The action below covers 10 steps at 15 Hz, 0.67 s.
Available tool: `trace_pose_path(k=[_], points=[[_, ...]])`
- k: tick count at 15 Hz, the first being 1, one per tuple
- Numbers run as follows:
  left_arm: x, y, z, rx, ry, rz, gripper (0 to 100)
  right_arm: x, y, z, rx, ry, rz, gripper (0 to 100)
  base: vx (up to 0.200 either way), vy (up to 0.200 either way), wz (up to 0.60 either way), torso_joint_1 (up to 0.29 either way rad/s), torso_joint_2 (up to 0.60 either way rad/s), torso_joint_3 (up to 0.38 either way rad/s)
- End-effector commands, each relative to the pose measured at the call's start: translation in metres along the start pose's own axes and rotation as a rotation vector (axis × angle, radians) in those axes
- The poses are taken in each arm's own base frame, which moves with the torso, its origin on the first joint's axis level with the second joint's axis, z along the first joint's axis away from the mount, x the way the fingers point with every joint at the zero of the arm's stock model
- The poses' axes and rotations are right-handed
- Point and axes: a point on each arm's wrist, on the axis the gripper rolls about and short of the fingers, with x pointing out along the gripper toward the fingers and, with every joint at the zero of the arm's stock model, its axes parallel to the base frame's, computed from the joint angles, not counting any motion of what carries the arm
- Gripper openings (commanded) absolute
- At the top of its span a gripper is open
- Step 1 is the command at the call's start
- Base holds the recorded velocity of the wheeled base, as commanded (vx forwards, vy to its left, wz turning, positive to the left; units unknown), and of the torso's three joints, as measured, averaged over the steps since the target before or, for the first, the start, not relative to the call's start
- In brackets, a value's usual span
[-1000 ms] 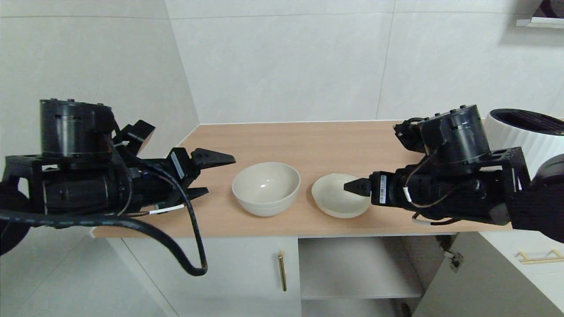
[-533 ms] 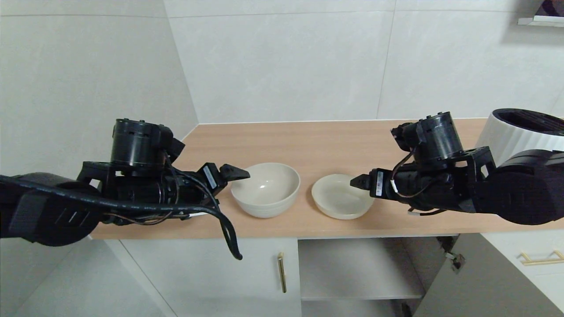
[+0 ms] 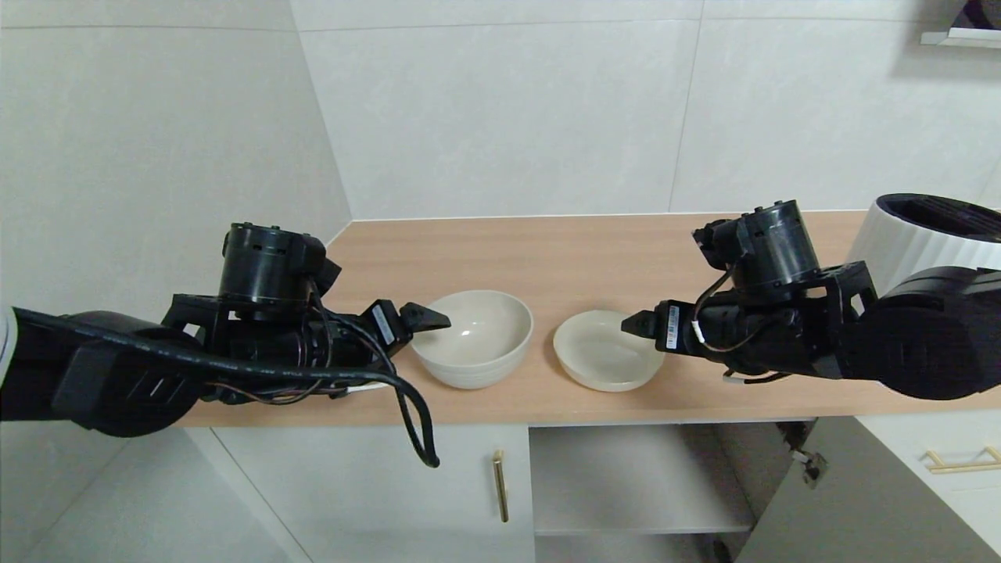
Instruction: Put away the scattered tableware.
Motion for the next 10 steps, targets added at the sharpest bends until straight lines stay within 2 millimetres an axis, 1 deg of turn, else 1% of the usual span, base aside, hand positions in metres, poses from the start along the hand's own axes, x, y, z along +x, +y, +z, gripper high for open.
trace_pose_path(k=[1,2,8,10], points=[[0.0025,0.0006,-0.0013,0.0,0.007,0.004,100,-0.001,0.0005,0.0002,0.0,-0.001,0.004,100,0.0,0.0,0.0,0.0,0.0,0.0],[0.0035,0.0008,-0.0019,0.001,0.01,0.005,0,-0.001,0.0005,0.0002,0.0,-0.001,0.004,100,0.0,0.0,0.0,0.0,0.0,0.0],[0.0028,-0.0001,-0.0027,0.002,0.014,0.0,0,-0.0013,0.0002,-0.0003,-0.002,0.0,0.002,100,0.0,0.0,0.0,0.0,0.0,0.0],[0.0018,-0.0006,-0.0024,0.003,0.011,-0.002,0,0.0022,-0.0003,-0.0015,-0.007,0.004,-0.01,100,0.0,0.0,0.0,0.0,0.0,0.0]])
